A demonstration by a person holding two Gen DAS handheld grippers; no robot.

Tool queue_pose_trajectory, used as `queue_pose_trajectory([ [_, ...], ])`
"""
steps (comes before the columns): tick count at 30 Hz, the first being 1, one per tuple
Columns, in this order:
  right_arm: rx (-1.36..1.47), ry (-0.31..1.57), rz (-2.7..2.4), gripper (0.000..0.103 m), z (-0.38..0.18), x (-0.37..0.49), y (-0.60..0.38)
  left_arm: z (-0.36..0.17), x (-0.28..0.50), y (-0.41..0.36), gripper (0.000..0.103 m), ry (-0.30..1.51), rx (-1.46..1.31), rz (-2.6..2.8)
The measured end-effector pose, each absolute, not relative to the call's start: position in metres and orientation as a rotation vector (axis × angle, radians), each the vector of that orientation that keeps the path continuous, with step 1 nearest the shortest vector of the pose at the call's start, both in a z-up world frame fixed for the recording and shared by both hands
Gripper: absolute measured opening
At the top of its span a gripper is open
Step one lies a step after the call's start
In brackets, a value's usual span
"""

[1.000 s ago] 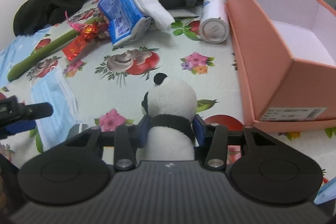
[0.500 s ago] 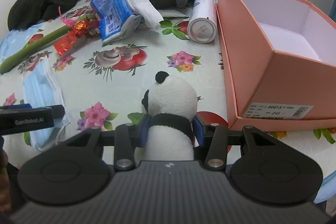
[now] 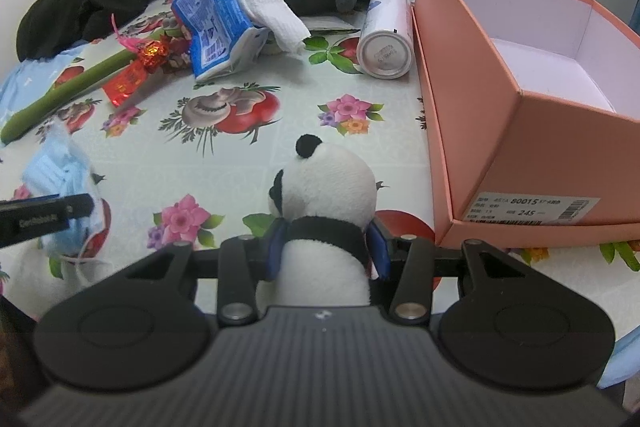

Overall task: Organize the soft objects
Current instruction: 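Lift blue face mask with left tool while right tool lifts panda plush, then carry mask and panda over pink box and open both tools to drop them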

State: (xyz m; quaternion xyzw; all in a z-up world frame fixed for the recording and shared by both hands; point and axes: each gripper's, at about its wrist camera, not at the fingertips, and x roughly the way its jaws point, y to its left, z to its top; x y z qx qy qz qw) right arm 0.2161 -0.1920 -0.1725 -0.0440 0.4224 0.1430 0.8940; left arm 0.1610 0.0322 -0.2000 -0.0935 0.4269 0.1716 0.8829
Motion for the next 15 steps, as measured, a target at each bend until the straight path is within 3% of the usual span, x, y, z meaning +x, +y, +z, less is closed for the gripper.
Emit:
queue_pose_trajectory([
  [3, -0.084, 0.883, 0.298, 0.046, -0.171, 0.216, -0.192, -0.198, 0.159, 0.039, 0.012, 0.883, -0.205, 0.355],
  [5, -0.080, 0.886, 0.298, 0.046, -0.168, 0.214, -0.192, -0.196, 0.159, 0.043, 0.009, 0.887, -0.228, 0.345],
  [15, -0.062, 0.858, 0.325, 0.046, -0.135, 0.209, -0.190, -0.170, 0.154, 0.040, 0.008, 0.898, -0.301, 0.237],
])
